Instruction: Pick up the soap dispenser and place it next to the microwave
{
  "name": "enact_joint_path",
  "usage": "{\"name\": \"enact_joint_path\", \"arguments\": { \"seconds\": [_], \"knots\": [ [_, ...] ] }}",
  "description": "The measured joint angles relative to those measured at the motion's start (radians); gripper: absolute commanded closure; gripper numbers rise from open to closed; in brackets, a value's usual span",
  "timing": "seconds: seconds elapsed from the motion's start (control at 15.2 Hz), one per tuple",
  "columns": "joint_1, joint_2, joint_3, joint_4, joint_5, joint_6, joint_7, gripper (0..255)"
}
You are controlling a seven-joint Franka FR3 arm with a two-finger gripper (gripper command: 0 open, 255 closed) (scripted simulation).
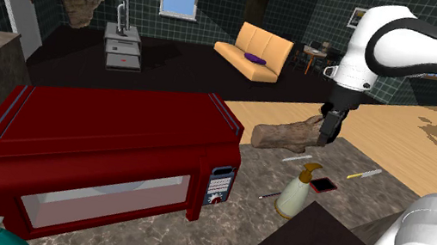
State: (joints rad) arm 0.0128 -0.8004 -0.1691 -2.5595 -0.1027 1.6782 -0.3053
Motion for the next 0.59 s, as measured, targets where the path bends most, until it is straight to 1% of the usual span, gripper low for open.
{"name": "enact_joint_path", "arguments": {
  "seconds": [0.33,0.59],
  "knots": [
    [-0.014,0.058,-0.115,-0.08,-0.085,0.143,-0.167,0],
    [-0.015,0.141,-0.202,-0.119,-0.137,0.27,-0.289,0]
  ]
}}
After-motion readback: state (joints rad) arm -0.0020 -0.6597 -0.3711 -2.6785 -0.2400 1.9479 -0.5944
